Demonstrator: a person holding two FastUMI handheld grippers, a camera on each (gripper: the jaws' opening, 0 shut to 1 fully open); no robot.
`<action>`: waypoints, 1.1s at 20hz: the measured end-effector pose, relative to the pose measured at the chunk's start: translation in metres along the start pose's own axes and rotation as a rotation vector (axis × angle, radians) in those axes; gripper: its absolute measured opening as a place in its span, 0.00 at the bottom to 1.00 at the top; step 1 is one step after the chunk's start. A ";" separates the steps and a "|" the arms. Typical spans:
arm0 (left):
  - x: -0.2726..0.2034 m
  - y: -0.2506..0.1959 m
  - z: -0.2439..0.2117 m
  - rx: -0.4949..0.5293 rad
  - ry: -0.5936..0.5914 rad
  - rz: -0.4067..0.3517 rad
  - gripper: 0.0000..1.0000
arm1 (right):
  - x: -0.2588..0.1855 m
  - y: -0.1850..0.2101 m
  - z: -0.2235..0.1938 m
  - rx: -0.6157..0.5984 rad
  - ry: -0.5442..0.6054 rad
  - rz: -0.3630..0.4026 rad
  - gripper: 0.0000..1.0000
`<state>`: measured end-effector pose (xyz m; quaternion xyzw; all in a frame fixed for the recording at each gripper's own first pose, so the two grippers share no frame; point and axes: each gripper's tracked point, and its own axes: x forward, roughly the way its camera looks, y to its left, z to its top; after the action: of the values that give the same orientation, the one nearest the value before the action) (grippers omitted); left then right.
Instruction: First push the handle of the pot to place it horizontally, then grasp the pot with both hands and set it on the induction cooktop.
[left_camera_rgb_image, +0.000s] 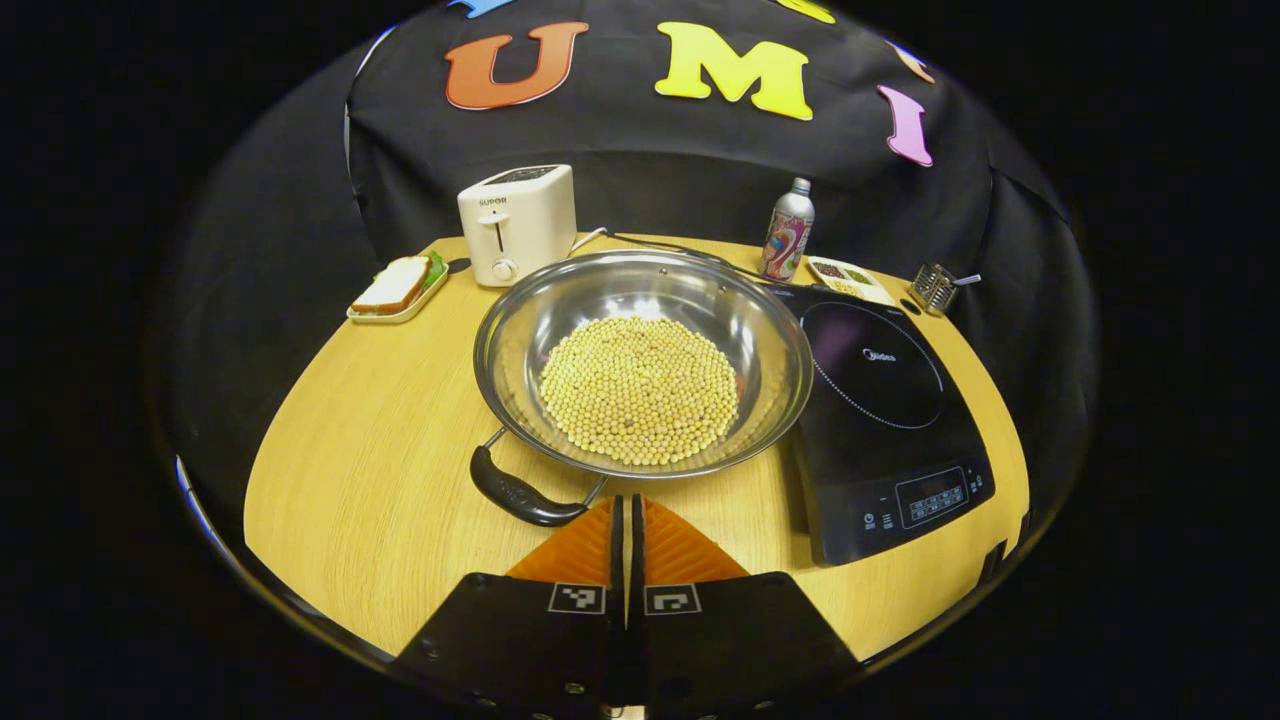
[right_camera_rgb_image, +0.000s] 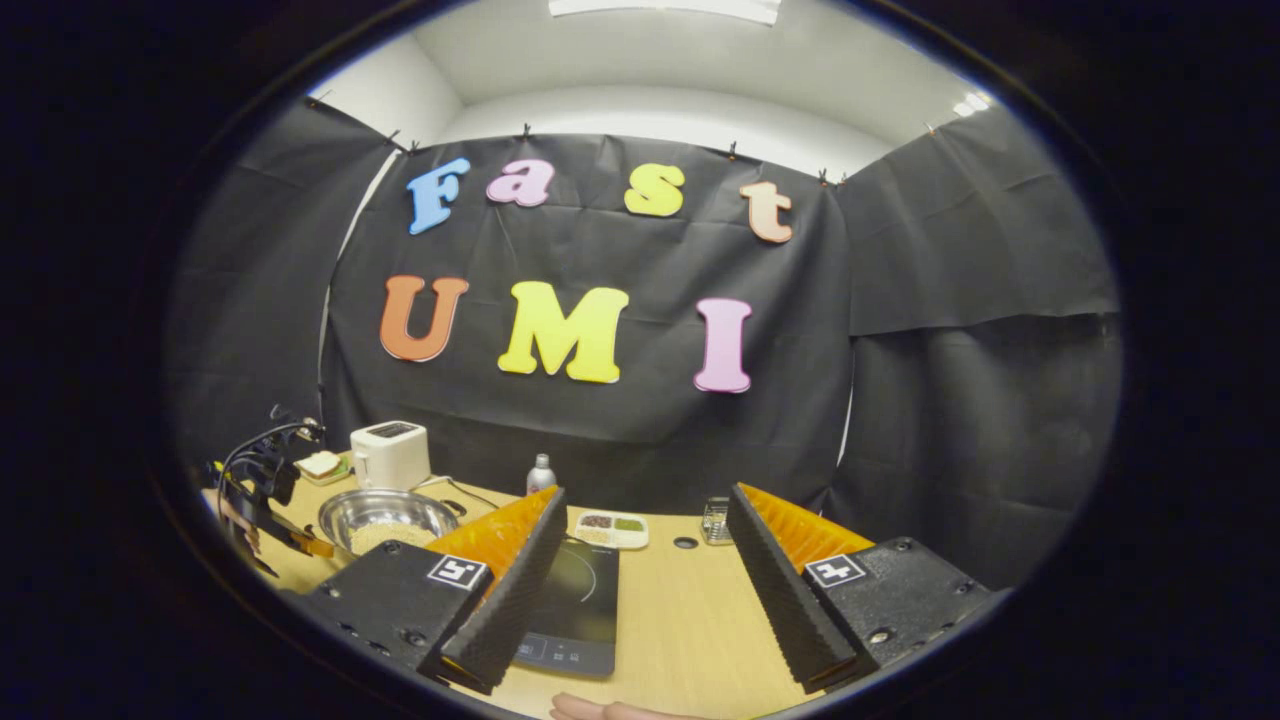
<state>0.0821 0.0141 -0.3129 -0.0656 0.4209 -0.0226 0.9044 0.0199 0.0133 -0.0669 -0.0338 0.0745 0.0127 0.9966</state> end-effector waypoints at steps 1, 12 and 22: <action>0.003 0.003 0.000 -0.007 0.003 0.017 0.00 | 0.000 0.000 -0.001 -0.003 0.007 0.001 0.97; 0.012 0.029 0.001 -0.088 0.012 0.013 0.00 | -0.007 0.011 -0.006 -0.033 0.019 0.014 0.97; 0.030 0.074 0.010 -0.131 0.017 0.038 0.10 | -0.032 0.036 0.014 -0.023 -0.041 0.067 1.00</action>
<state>0.1079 0.0859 -0.3397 -0.1163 0.4304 0.0217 0.8949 -0.0107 0.0499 -0.0502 -0.0424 0.0550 0.0478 0.9964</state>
